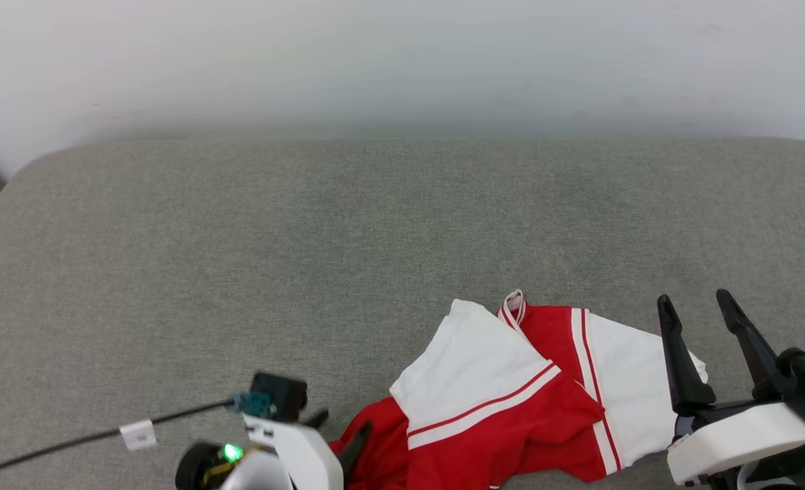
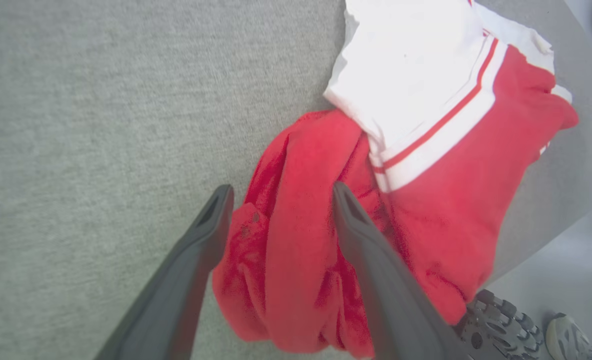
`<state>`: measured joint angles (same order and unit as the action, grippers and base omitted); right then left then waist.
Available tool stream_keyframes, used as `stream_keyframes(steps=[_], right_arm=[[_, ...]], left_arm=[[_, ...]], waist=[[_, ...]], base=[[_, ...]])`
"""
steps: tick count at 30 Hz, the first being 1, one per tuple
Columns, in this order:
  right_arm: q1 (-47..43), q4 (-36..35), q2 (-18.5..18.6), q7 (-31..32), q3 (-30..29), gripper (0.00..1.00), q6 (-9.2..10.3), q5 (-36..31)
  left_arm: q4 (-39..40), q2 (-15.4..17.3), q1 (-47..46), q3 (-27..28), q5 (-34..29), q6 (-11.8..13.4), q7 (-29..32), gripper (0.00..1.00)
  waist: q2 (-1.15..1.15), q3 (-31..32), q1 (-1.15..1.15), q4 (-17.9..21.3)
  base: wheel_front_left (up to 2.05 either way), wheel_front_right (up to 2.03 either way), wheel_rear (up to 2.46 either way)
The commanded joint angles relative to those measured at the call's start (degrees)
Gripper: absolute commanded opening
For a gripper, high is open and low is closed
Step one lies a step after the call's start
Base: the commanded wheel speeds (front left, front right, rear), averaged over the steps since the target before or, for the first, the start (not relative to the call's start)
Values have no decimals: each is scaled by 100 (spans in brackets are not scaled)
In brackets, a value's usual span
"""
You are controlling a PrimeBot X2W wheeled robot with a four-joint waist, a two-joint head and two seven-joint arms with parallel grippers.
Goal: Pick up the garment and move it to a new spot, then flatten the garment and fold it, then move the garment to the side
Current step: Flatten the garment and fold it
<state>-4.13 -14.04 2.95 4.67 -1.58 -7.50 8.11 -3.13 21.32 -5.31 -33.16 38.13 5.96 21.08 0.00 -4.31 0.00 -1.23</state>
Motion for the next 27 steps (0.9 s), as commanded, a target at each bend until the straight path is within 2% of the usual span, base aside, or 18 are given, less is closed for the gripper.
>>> stream_keyframes(steps=[1,5,8,14,18,22,27], right_arm=[[-53,-32,-10,18,-16,100,2,15],[-18,-71,-11,41,-10,100,2,2],[51,-84,-11,44,-31,100,2,22],[202,-71,-11,63,-41,100,2,86],[280,-32,-11,26,-26,100,3,112],[389,22,-12,-44,-7,100,2,165],[477,148,-10,-122,-14,100,2,255]], left_arm=[[84,46,-193,70,-60,-20,-89,100],[235,70,-687,125,-294,-63,-218,100],[194,16,-1155,17,-456,-190,-155,100],[-229,12,-2209,-577,-714,-870,603,100],[-603,83,-2745,-904,-702,-1159,1231,100],[-850,136,-3106,-1274,-589,-1297,1692,100],[-1069,241,-3355,-1804,-464,-1341,2030,100]], waist=[[0,7,0,-14],[0,-43,0,-3],[0,-164,0,46],[0,-576,0,173],[0,-846,0,301],[0,-1110,0,427],[0,-1305,0,527]], base=[[0,0,0],[0,0,0],[0,0,0],[0,0,0],[0,0,0],[0,0,0],[0,0,0]])
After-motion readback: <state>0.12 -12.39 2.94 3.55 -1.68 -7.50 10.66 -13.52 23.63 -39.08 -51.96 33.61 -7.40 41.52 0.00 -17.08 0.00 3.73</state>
